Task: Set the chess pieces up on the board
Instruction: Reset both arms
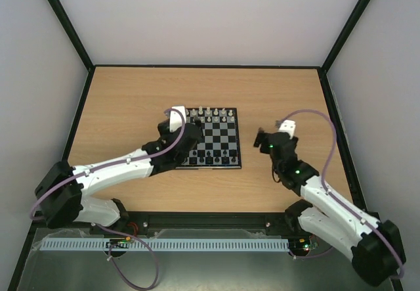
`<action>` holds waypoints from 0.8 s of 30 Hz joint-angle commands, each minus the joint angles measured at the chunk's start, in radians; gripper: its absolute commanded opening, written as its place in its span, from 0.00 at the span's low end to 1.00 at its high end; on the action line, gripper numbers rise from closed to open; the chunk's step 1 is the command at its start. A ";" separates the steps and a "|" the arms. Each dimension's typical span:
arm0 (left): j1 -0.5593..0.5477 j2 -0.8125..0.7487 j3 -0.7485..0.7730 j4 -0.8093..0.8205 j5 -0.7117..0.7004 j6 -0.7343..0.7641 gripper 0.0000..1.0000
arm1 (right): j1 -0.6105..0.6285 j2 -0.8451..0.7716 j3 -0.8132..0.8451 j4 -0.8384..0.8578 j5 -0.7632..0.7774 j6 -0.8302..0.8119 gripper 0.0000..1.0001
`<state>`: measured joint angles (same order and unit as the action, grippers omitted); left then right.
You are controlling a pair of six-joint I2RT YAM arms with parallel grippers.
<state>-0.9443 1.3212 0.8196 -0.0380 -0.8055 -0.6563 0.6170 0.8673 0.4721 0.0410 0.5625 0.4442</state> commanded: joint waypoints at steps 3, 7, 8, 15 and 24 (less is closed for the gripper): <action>0.105 -0.008 0.122 0.062 -0.176 0.107 0.99 | -0.232 -0.063 -0.116 0.330 0.031 -0.076 0.99; 0.245 -0.111 0.023 0.186 0.020 0.158 0.99 | -0.332 0.045 -0.170 0.512 0.080 -0.077 0.99; 0.277 -0.133 -0.001 0.195 0.042 0.148 0.99 | -0.342 0.081 -0.187 0.562 0.096 -0.093 0.99; 0.386 -0.280 -0.192 0.353 0.192 0.187 0.99 | -0.384 0.321 -0.229 0.857 0.178 -0.192 0.99; 0.516 -0.292 -0.275 0.403 0.313 0.202 0.99 | -0.434 0.551 -0.160 0.963 0.157 -0.206 0.99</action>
<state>-0.4831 1.0504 0.5922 0.2901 -0.5632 -0.4698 0.1989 1.3701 0.2634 0.8707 0.6903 0.2485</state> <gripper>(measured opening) 0.992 0.986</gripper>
